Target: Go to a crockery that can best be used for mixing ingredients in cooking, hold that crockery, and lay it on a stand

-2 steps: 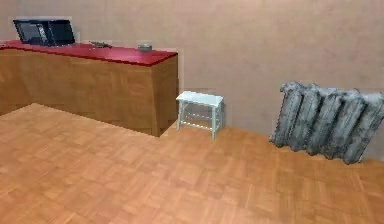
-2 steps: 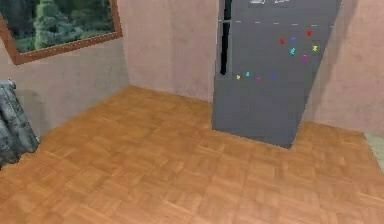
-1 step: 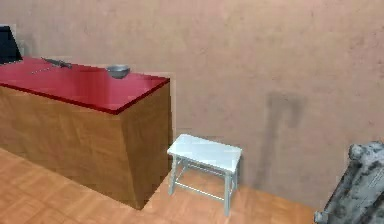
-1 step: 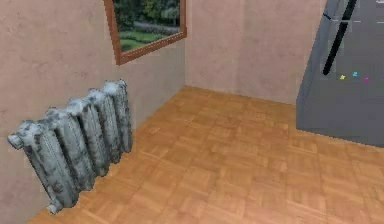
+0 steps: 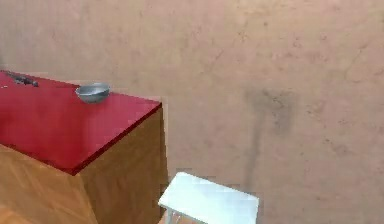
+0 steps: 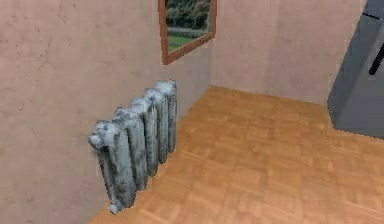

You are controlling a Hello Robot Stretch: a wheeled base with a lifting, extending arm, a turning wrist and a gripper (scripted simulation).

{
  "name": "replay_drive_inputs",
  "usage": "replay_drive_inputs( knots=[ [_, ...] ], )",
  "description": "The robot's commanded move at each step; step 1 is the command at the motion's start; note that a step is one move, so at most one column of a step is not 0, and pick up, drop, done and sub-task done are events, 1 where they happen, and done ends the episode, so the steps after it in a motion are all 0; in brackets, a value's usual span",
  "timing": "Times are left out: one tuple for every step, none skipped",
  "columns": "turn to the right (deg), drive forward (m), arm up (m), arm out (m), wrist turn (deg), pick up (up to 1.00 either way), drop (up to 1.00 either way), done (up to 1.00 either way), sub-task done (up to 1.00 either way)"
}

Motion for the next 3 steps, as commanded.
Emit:
replay_drive_inputs(
  knots=[
    [-45.0,0.00,0.00,0.00,0.0,0.00,0.00,0.00,0.00],
    [-45.0,0.00,0.00,0.00,0.0,0.00,0.00,0.00,0.00],
    [-24.0,0.00,0.00,0.00,0.0,0.00,0.00,0.00,0.00]
  ],
)
